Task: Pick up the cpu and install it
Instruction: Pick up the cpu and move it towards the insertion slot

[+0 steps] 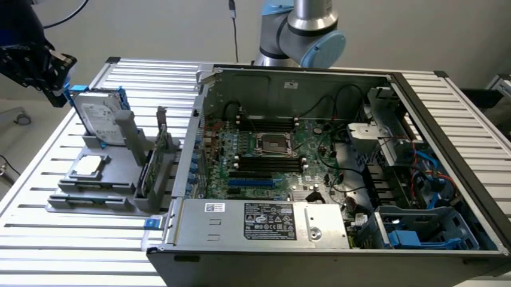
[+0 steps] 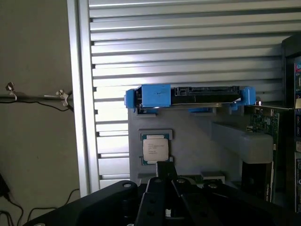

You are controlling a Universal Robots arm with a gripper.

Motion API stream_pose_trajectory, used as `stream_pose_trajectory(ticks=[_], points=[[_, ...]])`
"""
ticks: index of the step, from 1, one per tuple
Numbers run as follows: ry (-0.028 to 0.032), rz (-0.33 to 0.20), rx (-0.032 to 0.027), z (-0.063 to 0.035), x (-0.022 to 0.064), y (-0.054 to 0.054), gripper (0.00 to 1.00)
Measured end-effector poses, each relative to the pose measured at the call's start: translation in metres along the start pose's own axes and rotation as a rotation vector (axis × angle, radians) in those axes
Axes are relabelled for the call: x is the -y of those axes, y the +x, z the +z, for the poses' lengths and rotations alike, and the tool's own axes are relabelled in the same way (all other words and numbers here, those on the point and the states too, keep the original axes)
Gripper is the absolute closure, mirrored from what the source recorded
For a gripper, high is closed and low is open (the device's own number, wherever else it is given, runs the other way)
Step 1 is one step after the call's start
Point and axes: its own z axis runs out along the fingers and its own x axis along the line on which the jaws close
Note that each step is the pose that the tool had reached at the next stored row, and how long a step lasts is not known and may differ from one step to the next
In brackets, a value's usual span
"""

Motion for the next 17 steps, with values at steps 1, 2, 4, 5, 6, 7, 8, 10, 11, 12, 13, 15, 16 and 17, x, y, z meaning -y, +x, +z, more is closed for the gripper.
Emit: stream_pose_trajectory(ticks=[1, 2, 4, 5, 6, 7, 8, 10, 11, 12, 13, 15, 16, 17], points=[[0.0, 0.0, -0.0001, 0.0, 0.0, 0.0, 0.89], [0.0, 0.0, 0.0, 0.0, 0.0, 0.0, 0.89], [0.0, 0.0, 0.0, 0.0, 0.0, 0.0, 0.89], [0.0, 0.0, 0.0, 0.0, 0.0, 0.0, 0.89], [0.0, 0.0, -0.0001, 0.0, 0.0, 0.0, 0.89], [0.0, 0.0, 0.0, 0.0, 0.0, 0.0, 0.89], [0.0, 0.0, 0.0, 0.0, 0.0, 0.0, 0.89], [0.0, 0.0, 0.0, 0.0, 0.0, 0.0, 0.89], [0.0, 0.0, 0.0, 0.0, 0.0, 0.0, 0.89], [0.0, 0.0, 0.0, 0.0, 0.0, 0.0, 0.89], [0.0, 0.0, 0.0, 0.0, 0.0, 0.0, 0.89], [0.0, 0.0, 0.0, 0.0, 0.0, 0.0, 0.89], [0.0, 0.0, 0.0, 0.0, 0.0, 0.0, 0.89], [0.0, 0.0, -0.0001, 0.0, 0.0, 0.0, 0.89]])
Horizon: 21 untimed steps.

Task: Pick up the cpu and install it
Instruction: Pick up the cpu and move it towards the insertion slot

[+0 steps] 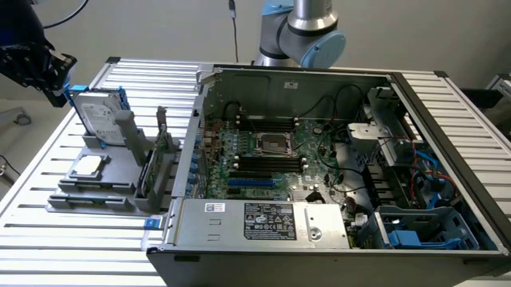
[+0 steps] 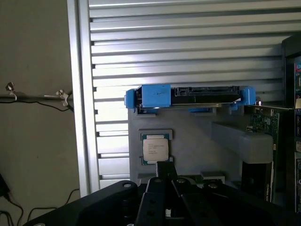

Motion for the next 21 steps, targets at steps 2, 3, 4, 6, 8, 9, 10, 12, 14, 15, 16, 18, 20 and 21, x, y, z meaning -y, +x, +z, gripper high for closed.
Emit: stream_pose_trajectory(ticks=[2, 3, 4, 6, 8, 9, 10, 12, 14, 15, 16, 18, 20, 21], points=[[0.0, 0.0, 0.0, 0.0, 0.0, 0.0, 0.89], [0.0, 0.0, 0.0, 0.0, 0.0, 0.0, 0.89], [0.0, 0.0, 0.0, 0.0, 0.0, 0.0, 0.89], [0.0, 0.0, 0.0, 0.0, 0.0, 0.0, 0.89], [0.0, 0.0, 0.0, 0.0, 0.0, 0.0, 0.89], [0.0, 0.0, 0.0001, 0.0, 0.0, 0.0, 0.89], [0.0, 0.0, 0.0, 0.0, 0.0, 0.0, 0.89], [0.0, 0.0, 0.0, 0.0, 0.0, 0.0, 0.89], [0.0, 0.0, 0.0, 0.0, 0.0, 0.0, 0.89], [0.0, 0.0, 0.0001, 0.0, 0.0, 0.0, 0.89], [0.0, 0.0, 0.0001, 0.0, 0.0, 0.0, 0.89], [0.0, 0.0, 0.0, 0.0, 0.0, 0.0, 0.89], [0.0, 0.0, 0.0, 0.0, 0.0, 0.0, 0.89], [0.0, 0.0, 0.0001, 0.0, 0.0, 0.0, 0.89]])
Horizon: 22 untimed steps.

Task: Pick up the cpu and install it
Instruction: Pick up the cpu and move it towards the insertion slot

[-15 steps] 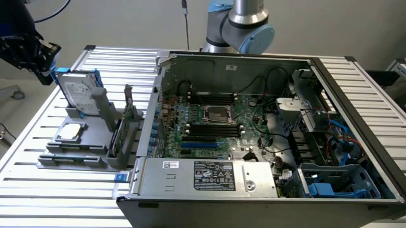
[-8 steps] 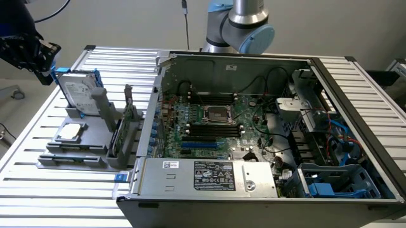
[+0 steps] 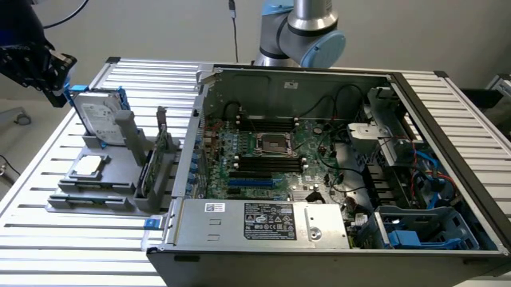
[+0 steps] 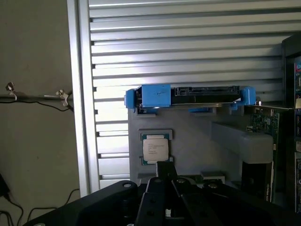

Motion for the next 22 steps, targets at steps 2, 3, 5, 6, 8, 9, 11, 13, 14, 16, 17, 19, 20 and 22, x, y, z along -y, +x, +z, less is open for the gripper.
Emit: stream_pose_trajectory(ticks=[2, 3, 5, 6, 8, 9, 11, 13, 14, 16, 17, 19, 20, 22], points=[[0.0, 0.0, -0.0001, 0.0, 0.0, 0.0, 0.89], [0.0, 0.0, 0.0, 0.0, 0.0, 0.0, 0.89], [0.0, 0.0, 0.0, 0.0, 0.0, 0.0, 0.89], [0.0, 0.0, 0.0, 0.0, 0.0, 0.0, 0.89], [0.0, 0.0, 0.0, 0.0, 0.0, 0.0, 0.89], [0.0, 0.0, 0.0, 0.0, 0.0, 0.0, 0.89], [0.0, 0.0, 0.0, 0.0, 0.0, 0.0, 0.89], [0.0, 0.0, 0.0, 0.0, 0.0, 0.0, 0.89], [0.0, 0.0, 0.0, 0.0, 0.0, 0.0, 0.89], [0.0, 0.0, -0.0001, 0.0, 0.0, 0.0, 0.89], [0.0, 0.0, 0.0, 0.0, 0.0, 0.0, 0.89], [0.0, 0.0, 0.0, 0.0, 0.0, 0.0, 0.89], [0.0, 0.0, -0.0001, 0.0, 0.0, 0.0, 0.89], [0.0, 0.0, 0.0, 0.0, 0.0, 0.0, 0.89]])
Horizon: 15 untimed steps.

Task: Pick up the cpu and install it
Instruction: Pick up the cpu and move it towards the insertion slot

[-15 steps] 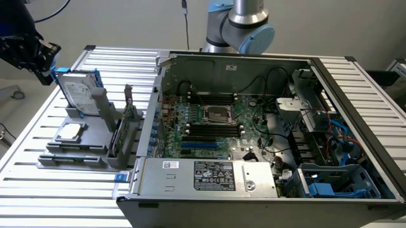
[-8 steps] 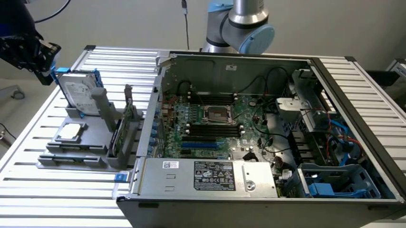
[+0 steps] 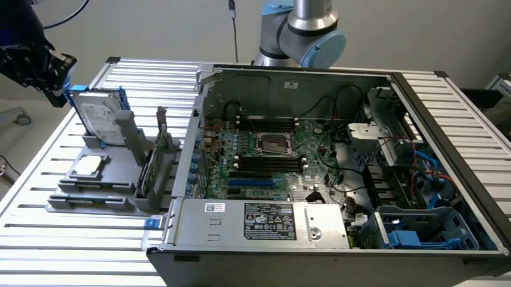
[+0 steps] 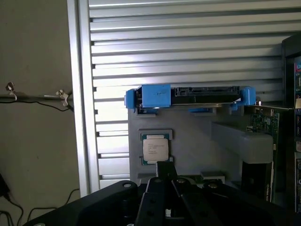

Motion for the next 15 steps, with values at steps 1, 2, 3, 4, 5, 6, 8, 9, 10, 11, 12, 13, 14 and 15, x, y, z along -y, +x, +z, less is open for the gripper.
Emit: stream_pose_trajectory(ticks=[1, 2, 3, 4, 5, 6, 8, 9, 10, 11, 12, 13, 14, 15], points=[[0.0, 0.0, 0.0001, 0.0, 0.0, 0.0, 0.89], [0.0, 0.0, 0.0, 0.0, 0.0, 0.0, 0.89], [0.0, 0.0, 0.0, 0.0, 0.0, 0.0, 0.89], [0.0, 0.0, 0.0, 0.0, 0.0, 0.0, 0.89], [0.0, 0.0, 0.0001, 0.0, 0.0, 0.0, 0.89], [0.0, 0.0, 0.0, 0.0, 0.0, 0.0, 0.89], [0.0, 0.0, 0.0, 0.0, 0.0, 0.0, 0.89], [0.0, 0.0, 0.0, 0.0, 0.0, 0.0, 0.89], [0.0, 0.0, 0.0, 0.0, 0.0, 0.0, 0.89], [0.0, 0.0, 0.0, 0.0, 0.0, 0.0, 0.88], [0.0, 0.0, 0.0, 0.0, 0.0, 0.0, 0.88], [0.0, 0.0, 0.0, 0.0, 0.0, 0.0, 0.83], [0.0, 0.0, 0.0, 0.0, 0.0, 0.0, 0.83], [-0.0001, 0.0, 0.0001, 0.0, 0.0, 0.0, 0.7]])
